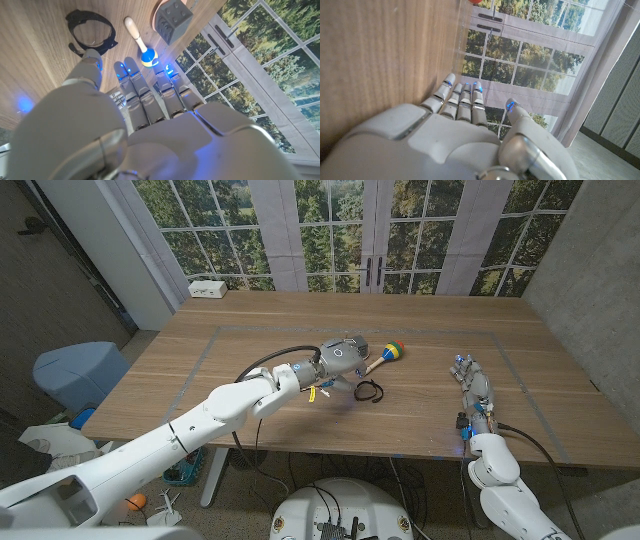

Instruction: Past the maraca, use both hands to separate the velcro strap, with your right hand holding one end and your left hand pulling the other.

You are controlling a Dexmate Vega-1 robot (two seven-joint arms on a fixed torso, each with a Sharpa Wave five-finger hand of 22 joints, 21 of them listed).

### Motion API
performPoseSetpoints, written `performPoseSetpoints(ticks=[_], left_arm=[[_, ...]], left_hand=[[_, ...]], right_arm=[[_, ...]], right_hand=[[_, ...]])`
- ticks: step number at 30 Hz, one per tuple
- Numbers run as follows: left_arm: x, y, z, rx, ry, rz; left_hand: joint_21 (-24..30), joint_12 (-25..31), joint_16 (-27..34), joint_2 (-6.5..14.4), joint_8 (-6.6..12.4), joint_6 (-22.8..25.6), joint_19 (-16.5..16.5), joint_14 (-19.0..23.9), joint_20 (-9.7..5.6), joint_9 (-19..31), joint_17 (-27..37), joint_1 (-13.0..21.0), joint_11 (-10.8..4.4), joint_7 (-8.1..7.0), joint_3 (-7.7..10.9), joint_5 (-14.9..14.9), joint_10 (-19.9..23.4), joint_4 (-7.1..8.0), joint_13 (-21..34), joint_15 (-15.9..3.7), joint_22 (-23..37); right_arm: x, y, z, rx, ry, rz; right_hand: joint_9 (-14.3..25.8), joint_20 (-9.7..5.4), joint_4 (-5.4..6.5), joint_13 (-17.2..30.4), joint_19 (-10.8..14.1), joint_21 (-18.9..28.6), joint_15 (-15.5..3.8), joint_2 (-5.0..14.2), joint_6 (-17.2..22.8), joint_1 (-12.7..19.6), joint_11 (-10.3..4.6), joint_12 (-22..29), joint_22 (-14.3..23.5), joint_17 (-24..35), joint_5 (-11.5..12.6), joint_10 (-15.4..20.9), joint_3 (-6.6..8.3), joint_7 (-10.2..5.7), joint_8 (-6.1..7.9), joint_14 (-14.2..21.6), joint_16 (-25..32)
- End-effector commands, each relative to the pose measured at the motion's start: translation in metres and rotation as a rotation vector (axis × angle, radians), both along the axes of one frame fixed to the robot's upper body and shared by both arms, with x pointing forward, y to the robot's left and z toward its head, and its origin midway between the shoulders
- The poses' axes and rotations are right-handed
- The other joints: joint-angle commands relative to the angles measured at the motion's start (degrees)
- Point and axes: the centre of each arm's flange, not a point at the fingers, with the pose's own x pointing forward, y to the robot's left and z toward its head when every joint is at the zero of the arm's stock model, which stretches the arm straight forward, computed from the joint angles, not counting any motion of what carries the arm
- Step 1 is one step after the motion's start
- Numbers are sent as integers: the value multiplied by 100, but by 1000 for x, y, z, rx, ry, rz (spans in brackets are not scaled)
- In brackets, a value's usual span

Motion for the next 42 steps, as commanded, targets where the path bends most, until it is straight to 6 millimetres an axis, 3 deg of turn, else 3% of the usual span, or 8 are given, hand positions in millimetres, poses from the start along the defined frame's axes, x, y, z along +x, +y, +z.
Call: performPoseSetpoints(ticks=[1, 13, 42], left_arm=[[5, -3, -10, -22, 5, 26], [12, -7, -20, -26, 42, 44], [19, -19, -36, 28, 101, 52]], left_hand=[[17, 55, 81, 75, -22, -20, 71, 90, 13, 11, 61, 9, -12, 51, -34, 40, 100, 21, 37, -965, 17], [40, 142, 146, 120, 12, 147, 105, 148, 15, -6, 126, 12, -4, 94, -64, 44, 314, 25, 99, -969, 22], [59, 172, 138, 171, -22, 153, 115, 174, 20, -12, 152, 60, 3, 103, -50, 54, 378, 8, 167, -982, 28]], right_arm=[[2, -4, -1, -3, 6, 6], [3, -7, -2, 2, 12, 6], [3, -17, -9, 18, 13, 9]], right_hand=[[34, -25, -23, 10, 53, -39, 16, -1, 42, -14, 2, 20, 32, 4, -6, 45, -11, 0, -2, 40, 21], [34, -23, -27, 11, 62, -67, 15, 1, 54, -19, 4, 21, 33, 2, -6, 53, -9, -2, -1, 37, 22], [35, -12, -33, 13, 96, -126, 34, 5, 77, -32, 8, 22, 35, -3, -5, 74, -5, -8, -2, 43, 29]])
